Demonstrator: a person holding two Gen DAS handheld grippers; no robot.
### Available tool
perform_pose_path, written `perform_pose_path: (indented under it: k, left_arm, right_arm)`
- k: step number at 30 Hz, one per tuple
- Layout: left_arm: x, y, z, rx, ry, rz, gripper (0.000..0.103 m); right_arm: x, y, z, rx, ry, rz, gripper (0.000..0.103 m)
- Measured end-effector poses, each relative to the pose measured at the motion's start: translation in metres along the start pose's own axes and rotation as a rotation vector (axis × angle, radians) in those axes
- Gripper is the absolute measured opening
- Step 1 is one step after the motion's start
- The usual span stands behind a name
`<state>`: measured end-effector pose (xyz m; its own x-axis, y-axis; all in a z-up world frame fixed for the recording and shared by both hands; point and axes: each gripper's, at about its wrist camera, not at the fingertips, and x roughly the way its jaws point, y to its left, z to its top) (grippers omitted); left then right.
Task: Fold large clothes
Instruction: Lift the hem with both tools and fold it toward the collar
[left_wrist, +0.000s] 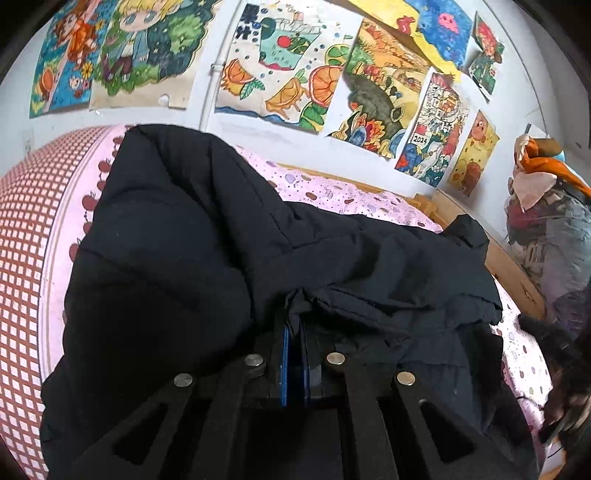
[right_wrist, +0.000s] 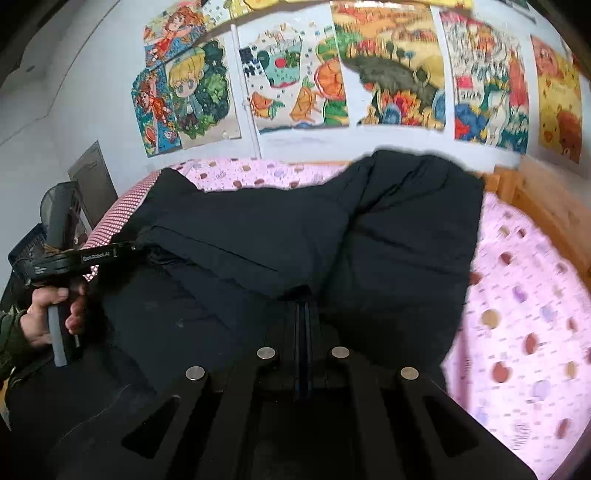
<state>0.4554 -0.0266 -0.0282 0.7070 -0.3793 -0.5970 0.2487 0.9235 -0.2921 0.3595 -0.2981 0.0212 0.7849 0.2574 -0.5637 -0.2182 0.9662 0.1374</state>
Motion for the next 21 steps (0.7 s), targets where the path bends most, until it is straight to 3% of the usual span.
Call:
perform_pose_path:
  k: [5,8,12,16,21]
  left_arm:
    - [0.0,-0.003,0.0,0.021,-0.006,0.013,0.006]
    - [-0.002,-0.007,-0.001,0.045,-0.018,0.02,0.006]
    - [-0.001,-0.008,0.0,0.058,-0.016,0.022,0.006]
    - [-0.007,-0.002,-0.001,0.044,-0.017,-0.02,0.008]
    - [-0.028,-0.003,-0.013,0.074,-0.034,-0.031,0.011]
  right_arm:
    - [-0.027,0.008,0.03,-0.065,-0.109,-0.041,0.008]
    - [-0.002,0.012,0.053,-0.013,-0.098,-0.039,0.021]
    - [0.054,0.003,0.069,0.129,-0.068,0.038,0.021]
    - [0.105,0.01,0.054,0.111,0.03,0.013,0.021]
    - [0.108,0.013,0.031,0.078,0.053,0.03,0.021]
